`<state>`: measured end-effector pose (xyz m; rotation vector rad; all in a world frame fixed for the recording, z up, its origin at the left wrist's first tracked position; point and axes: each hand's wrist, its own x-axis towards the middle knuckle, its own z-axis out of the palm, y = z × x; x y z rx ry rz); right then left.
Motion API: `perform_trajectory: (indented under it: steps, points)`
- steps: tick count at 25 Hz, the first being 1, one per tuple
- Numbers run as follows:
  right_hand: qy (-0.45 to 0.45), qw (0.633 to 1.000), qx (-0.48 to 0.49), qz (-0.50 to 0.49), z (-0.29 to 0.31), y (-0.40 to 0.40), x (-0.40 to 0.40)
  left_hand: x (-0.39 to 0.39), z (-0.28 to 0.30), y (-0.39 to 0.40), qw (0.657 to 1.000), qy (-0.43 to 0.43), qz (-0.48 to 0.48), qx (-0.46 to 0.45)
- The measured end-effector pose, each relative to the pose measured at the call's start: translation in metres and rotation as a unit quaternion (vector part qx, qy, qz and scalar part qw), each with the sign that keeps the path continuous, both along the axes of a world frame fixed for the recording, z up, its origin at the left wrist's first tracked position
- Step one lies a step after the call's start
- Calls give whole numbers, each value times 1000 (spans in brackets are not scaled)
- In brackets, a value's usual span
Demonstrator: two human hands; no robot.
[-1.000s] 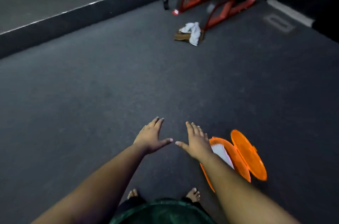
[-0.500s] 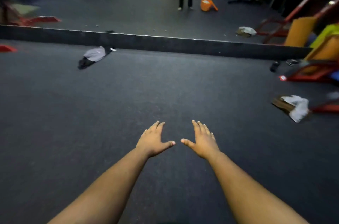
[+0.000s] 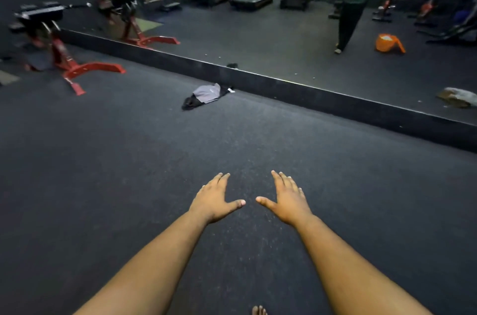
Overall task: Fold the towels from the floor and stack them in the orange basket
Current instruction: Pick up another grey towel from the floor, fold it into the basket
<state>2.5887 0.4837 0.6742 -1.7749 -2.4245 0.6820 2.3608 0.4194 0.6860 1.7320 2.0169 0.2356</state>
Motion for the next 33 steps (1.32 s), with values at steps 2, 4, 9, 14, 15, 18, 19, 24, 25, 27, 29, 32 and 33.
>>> perform_trajectory:
  steps: [2,4,9,14,15,18,19,24,25,27,29,32,33]
  points:
    - [-2,1000,-18,23,-3,48,-22,-22,2,36,1000,2,30,-10]
    - [-16,998,-22,52,1,94,-49,-47,4,73,999,5,50,-19]
    - [-31,994,-22,103,-5,205,-133,-118,-9,163,997,3,76,-24]
    - [-39,993,-24,110,-19,320,-242,-227,-28,275,996,-4,85,-24]
    - [-41,993,-31,107,-18,339,-263,-249,-29,296,996,-4,82,-31]
    - [-36,994,-34,95,-9,392,-310,-304,-22,357,997,5,65,-43]
    - [-31,995,-36,91,-5,414,-326,-323,-20,379,997,8,62,-45]
    - [-21,996,-39,81,-10,531,-387,-388,-23,498,997,4,47,-54]
    - [-22,996,-42,79,-14,555,-397,-396,-25,522,998,4,44,-53]
    - [-19,996,-45,79,-29,612,-420,-417,-33,580,998,4,44,-49]
    - [-17,995,-51,83,-39,673,-442,-439,-38,641,997,0,53,-55]
    - [-24,993,-65,96,-42,761,-470,-469,-38,718,995,-6,65,-78]
    - [-28,992,-69,102,-41,785,-478,-478,-38,740,995,-5,67,-80]
